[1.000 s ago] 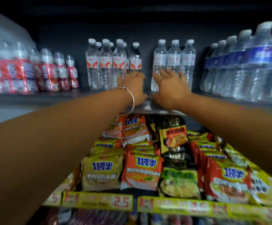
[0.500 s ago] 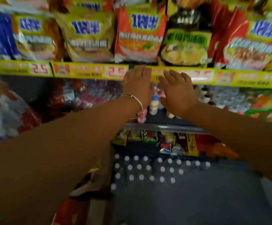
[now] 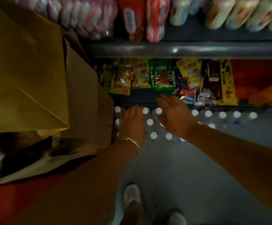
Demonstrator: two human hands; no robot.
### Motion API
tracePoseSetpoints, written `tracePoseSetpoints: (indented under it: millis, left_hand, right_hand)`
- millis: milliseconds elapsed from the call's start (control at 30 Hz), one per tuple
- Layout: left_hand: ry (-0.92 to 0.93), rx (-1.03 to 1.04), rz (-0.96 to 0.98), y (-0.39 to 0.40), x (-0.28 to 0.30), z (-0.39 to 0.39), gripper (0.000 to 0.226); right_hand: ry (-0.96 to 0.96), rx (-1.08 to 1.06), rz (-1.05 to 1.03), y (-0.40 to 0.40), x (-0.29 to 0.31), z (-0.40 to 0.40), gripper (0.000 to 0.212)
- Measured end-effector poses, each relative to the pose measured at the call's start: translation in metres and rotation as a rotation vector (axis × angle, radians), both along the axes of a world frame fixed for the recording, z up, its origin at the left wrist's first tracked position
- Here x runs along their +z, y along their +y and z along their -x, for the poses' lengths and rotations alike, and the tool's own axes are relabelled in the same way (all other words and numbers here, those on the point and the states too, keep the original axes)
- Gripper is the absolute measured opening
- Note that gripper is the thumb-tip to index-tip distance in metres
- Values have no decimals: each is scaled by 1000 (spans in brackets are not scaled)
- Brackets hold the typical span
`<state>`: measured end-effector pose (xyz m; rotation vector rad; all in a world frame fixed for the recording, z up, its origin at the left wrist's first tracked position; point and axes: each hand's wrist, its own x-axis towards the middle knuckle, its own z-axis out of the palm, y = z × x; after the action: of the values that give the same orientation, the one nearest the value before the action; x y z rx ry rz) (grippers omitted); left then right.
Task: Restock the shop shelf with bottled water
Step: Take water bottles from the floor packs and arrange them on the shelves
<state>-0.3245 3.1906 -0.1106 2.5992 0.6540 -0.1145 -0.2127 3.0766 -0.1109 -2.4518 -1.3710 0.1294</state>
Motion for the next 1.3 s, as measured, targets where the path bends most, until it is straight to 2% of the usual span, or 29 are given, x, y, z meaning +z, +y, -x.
tracePoseSetpoints:
  millis: [100,200,267,400,667,800,900,1033,1200,1300]
  left_hand:
    - [40,103,-45,6,-72,32,53]
    - [100,293,17,6,-128,60,59]
    - [112,449,41,5,-155,73,69]
    - [223,605,8,-3,-197,90,82]
    - [-103,994,152,3,-244,88,77]
    - [-191,1109,215,9,-264,85,64]
    - [-261,1216,263,12,-278,85,67]
    - [-253,1241,254,9,-300,93,82]
    - [-278,1289,151,11,-309,91,72]
    - [-250,1171,140,5,-282,96,69]
  right_hand:
    - [123,8,10,3,-53,15,56]
    - [170,20,-4,8,-99,30,53]
    - [172,25,-47,14,-123,36,47]
    - [160,18,-90,27,-161,43,42]
    - [87,56,-181,38,-204,47,40]
    - [55,82,-216,43,-210,49,39]
    - [5,116,-224,44,-216,49,38]
    - [-13,129,-216,43,-221,52,35]
    - [-26,169,-193,41,-219,56,39]
    - [-23,191,-165,38,-207,57,38]
